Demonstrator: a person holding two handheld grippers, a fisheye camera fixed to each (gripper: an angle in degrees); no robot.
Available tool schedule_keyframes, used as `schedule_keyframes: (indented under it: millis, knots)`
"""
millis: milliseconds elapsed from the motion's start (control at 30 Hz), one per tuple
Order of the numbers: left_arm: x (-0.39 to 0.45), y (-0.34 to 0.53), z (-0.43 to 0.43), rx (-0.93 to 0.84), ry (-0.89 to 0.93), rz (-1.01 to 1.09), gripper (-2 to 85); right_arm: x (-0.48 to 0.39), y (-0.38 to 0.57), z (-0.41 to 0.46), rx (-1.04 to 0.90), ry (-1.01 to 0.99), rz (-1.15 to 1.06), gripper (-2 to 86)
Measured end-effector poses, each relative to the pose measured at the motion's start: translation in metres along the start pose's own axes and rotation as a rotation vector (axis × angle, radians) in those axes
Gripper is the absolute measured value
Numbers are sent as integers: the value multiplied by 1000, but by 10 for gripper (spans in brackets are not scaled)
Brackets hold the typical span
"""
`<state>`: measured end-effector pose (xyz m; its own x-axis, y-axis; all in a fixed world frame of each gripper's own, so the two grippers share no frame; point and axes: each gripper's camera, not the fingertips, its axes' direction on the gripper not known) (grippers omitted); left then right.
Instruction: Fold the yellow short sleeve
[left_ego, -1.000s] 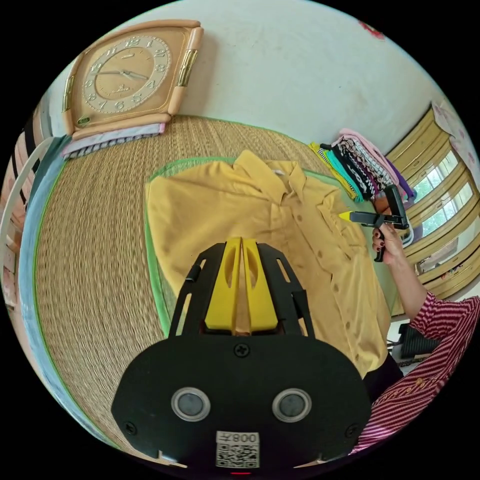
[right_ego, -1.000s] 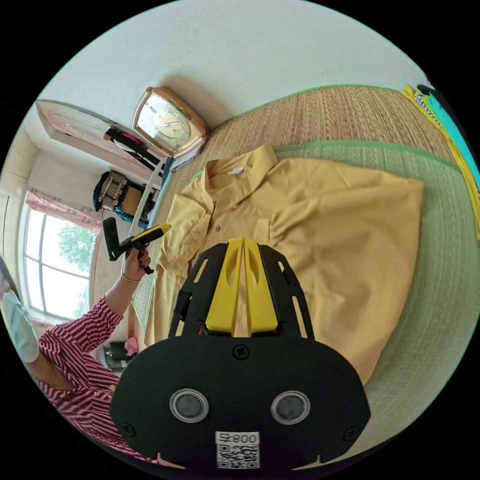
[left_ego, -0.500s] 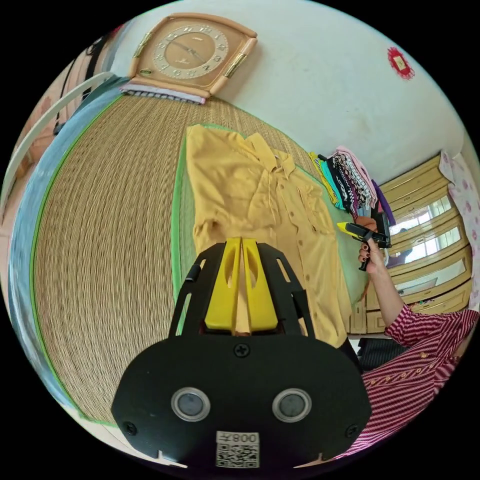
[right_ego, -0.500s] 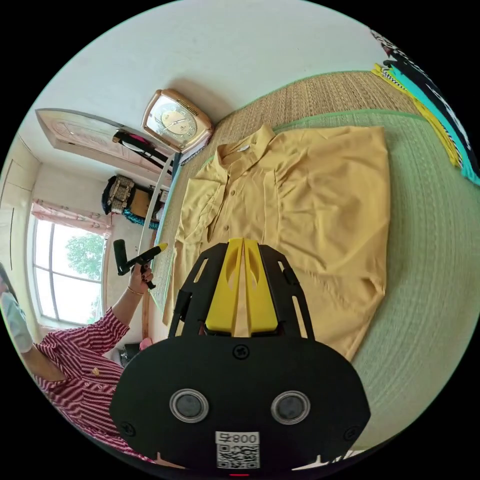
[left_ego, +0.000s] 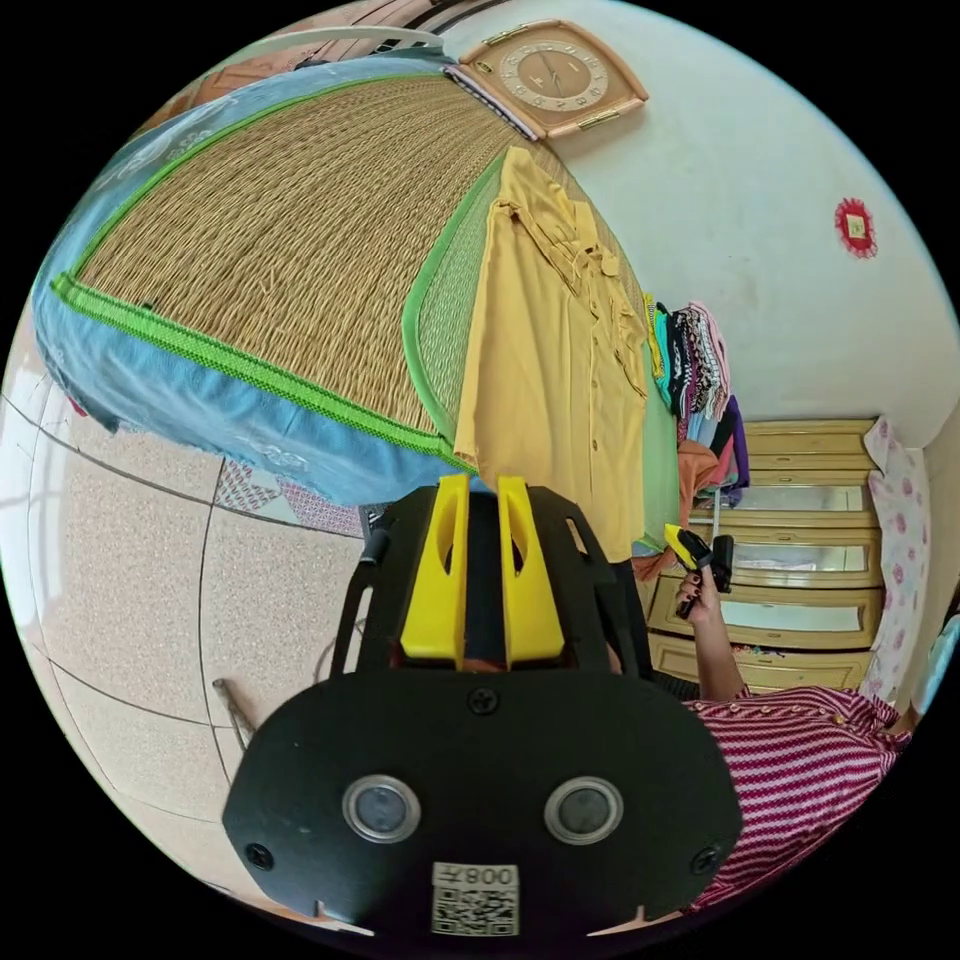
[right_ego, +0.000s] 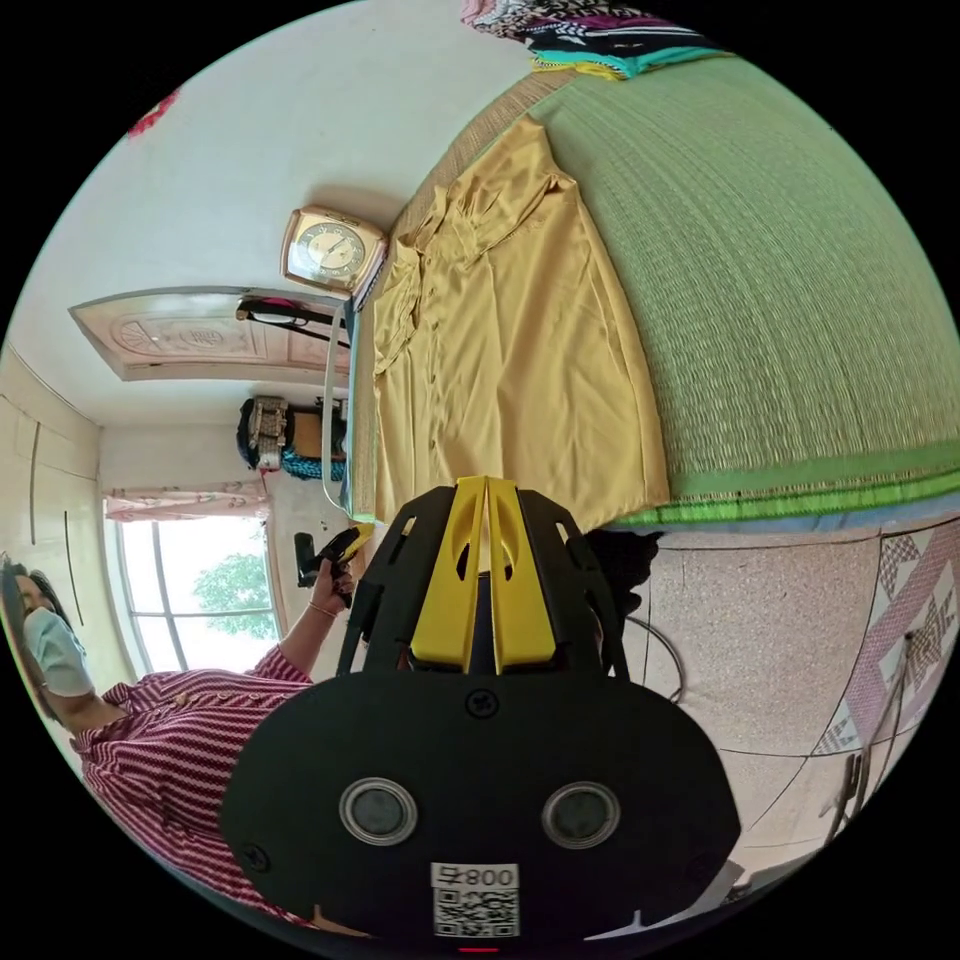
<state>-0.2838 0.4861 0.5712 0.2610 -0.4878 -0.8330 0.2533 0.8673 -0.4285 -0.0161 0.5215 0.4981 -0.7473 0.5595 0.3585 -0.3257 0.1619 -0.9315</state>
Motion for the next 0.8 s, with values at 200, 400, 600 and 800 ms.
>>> schedule_keyframes:
  millis: [200, 400, 600, 800]
  knots:
    - [34, -6, -9, 13, -53, 4, 73, -6, 36, -25, 29, 34, 10, 53]
    - [73, -29, -2, -6, -104, 11, 82, -10, 45, -47, 71, 56, 35, 72]
    - [108, -47, 4, -26, -171, 25, 81, -6, 40, -64, 105, 120, 76, 77]
    - [140, -50, 8, -38, -146, 35, 81, -3, 17, -53, 63, 169, 98, 84]
